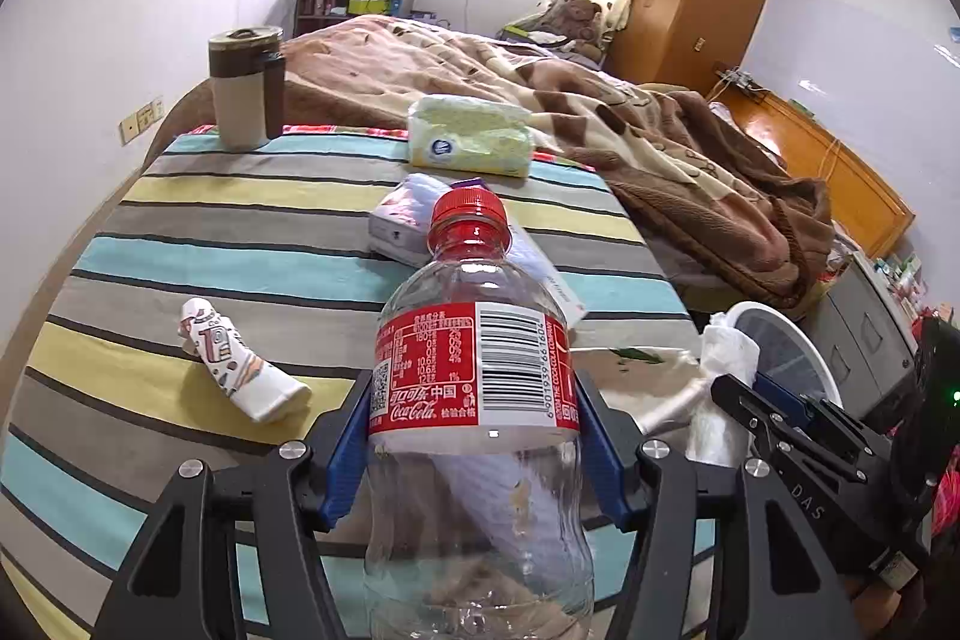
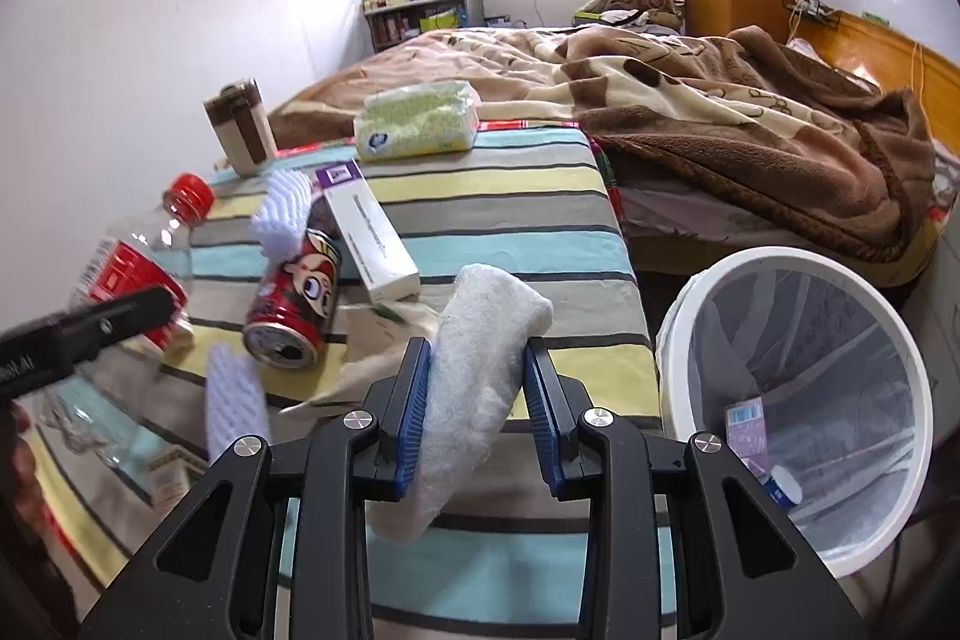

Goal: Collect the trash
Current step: 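Carry bottle and towel over the bin and open both tools to drop them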

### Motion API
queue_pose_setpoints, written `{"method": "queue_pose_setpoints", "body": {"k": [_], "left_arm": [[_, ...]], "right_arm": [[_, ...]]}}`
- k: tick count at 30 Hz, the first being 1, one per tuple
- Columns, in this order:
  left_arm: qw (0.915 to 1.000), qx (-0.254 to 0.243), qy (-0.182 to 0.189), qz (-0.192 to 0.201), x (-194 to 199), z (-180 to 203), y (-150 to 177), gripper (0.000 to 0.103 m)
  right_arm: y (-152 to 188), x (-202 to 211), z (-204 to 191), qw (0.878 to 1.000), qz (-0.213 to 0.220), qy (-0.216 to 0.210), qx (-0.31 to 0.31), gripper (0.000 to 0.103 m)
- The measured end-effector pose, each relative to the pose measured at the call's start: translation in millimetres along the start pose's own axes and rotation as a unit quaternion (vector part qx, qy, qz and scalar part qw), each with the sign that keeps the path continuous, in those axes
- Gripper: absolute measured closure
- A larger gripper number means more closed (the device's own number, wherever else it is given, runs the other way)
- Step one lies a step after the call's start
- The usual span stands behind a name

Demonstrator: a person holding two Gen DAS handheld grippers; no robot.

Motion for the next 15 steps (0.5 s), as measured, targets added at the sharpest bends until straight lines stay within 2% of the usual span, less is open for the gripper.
{"method": "queue_pose_setpoints", "body": {"k": [15], "left_arm": [[0.9986,-0.026,0.035,0.03,27,53,10,0.041]], "right_arm": [[1,49,28,0.998,0.056,-0.015,-0.016,0.071]]}}
Point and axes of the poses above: each gripper's, at about its wrist camera, not at the fingertips, and x roughly against the way its jaws point, z to its right, y to its underside, the point moved 2 cm from there along -x, roughly the way its jaws point, and after that the axes turned 6 degrees about -y, right-handed, at the moved point
